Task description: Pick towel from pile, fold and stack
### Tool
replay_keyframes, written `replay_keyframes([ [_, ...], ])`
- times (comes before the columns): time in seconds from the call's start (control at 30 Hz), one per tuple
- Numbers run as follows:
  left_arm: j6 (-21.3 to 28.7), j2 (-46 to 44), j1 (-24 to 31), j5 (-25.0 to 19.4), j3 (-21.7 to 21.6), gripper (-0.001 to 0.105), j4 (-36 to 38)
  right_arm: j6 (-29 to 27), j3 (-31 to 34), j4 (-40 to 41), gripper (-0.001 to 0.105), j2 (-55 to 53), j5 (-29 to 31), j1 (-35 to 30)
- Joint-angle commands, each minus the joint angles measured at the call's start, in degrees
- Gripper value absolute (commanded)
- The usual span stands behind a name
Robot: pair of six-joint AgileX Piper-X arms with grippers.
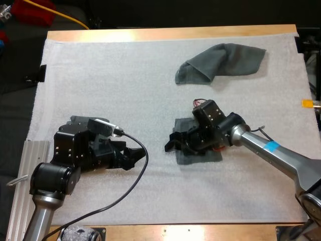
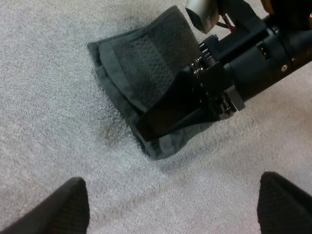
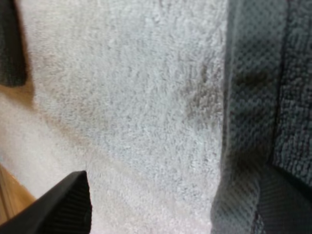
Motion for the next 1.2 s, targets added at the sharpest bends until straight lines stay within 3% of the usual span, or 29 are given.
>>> replay_keyframes([
  [0.0,-0.04,-0.31,0.14,0.28,-0.33,0.069,-0.68,0.13,-0.25,0.20,0.070,-0.04,-0.45,0.19],
  [0.13,-0.04,-0.31,0.14,0.28,-0.33,0.069,-0.68,-0.05,-0.42,0.14,0.070,-0.64,0.42,0.08],
  [0.4,-0.04,-0.31,0.14,0.28,-0.33,0.069,-0.68,-1.79,-0.41,1.30,0.070,-6.74,9.22,0.19],
  [0.6,-0.04,-0.31,0.14,0.28,-0.33,0.069,-0.68,-4.72,-0.41,6.84,0.070,-12.16,19.41,0.19],
  [0.77,-0.04,-0.31,0.14,0.28,-0.33,0.069,-0.68,-8.86,-0.41,12.50,0.070,-16.08,24.54,0.10],
  [1.17,0.32,-0.31,0.14,0.28,-0.33,0.069,-0.68,-11.94,-0.41,20.08,0.070,-27.29,26.65,0.10],
])
